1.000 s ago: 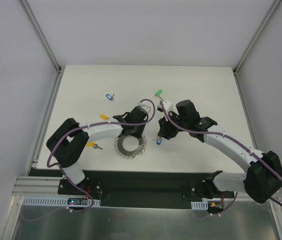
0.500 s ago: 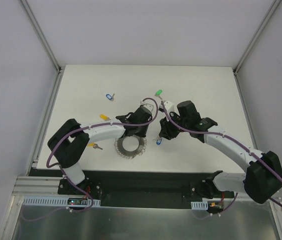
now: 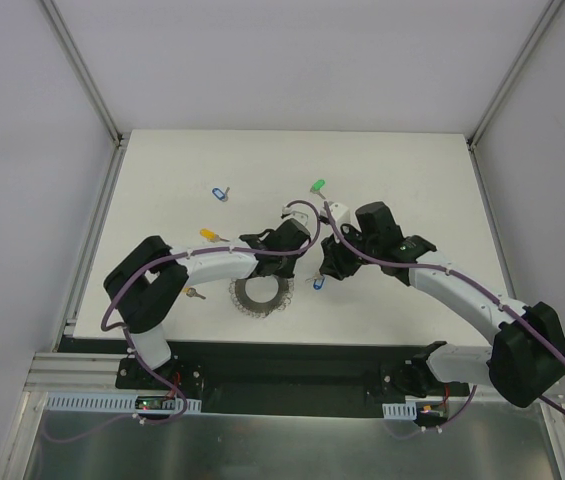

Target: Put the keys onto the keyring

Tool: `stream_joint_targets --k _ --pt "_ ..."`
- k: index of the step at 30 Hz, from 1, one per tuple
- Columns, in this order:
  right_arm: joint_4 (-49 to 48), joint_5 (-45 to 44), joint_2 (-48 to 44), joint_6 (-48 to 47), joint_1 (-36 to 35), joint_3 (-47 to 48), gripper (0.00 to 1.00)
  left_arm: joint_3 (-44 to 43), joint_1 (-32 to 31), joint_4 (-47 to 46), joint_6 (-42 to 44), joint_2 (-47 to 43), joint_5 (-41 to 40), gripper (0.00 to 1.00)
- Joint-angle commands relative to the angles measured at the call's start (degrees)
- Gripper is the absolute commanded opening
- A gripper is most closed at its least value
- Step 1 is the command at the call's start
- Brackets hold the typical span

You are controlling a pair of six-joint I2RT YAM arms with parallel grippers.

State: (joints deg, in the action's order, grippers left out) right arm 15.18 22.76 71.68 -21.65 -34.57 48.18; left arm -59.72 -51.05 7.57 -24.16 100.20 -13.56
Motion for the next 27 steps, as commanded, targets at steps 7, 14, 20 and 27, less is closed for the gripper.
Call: stream_joint_targets --k 7,14,20,27 --pt "-1.91 0.18 -1.46 0.47 0.47 -0.37 0.38 -3.29 -0.63 4.03 -1.94 1.92 -3.75 0.21" --pt "-1.91 0.35 -1.37 0.56 0.55 -0.37 0.38 -3.65 -0.54 4.38 -1.68 2.19 -3.49 0.1" --pt "-1.82 0.44 -1.54 0.47 0.64 -0.37 0.38 -2.77 -0.55 4.55 -0.63 -0.18 -3.23 0.0" --pt "-2.08 2.54 -2.16 -0.06 0.64 -0.11 0.38 -0.04 -0.54 4.91 6.75 -7.73 3.34 0.0"
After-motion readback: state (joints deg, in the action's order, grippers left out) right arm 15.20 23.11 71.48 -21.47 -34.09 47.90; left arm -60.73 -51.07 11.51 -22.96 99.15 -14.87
